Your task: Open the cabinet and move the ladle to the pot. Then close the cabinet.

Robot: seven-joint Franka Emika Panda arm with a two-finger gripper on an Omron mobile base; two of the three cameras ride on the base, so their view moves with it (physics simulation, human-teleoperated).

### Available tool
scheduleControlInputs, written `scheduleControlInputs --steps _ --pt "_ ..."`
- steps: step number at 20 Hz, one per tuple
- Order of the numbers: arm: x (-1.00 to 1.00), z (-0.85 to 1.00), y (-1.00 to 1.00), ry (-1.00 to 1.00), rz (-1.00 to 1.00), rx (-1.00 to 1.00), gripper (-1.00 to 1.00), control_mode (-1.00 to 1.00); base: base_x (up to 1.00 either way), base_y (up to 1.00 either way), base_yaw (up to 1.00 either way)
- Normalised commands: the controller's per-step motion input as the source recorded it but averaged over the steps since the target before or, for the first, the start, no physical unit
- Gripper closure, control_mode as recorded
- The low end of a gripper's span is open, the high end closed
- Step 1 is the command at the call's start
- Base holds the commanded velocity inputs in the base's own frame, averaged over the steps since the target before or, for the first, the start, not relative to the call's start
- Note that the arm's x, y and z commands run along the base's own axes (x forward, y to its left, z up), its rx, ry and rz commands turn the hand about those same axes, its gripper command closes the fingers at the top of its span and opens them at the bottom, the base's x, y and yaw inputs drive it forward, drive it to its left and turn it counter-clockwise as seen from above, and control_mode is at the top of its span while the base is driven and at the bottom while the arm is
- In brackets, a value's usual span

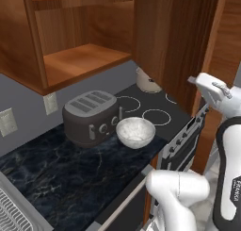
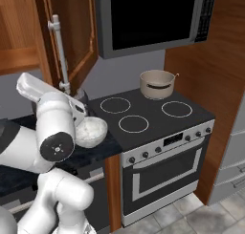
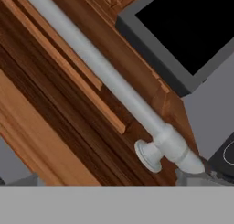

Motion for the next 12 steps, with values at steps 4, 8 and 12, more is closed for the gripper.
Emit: scheduleControlInputs --steps 4,8,12 --pt "0.40 0.00 1.00 -0.25 -0.29 0.00 -1.00 -1.00 0.00 0.00 0.00" --pt "0.35 0.00 1.00 -0.22 -0.16 0.03 -1.00 -1.00 0.00 0.00 0.00" --pt "0.44 -0.11 1.00 -0.18 -0.07 0.07 -1.00 -1.00 0.00 0.00 0.00"
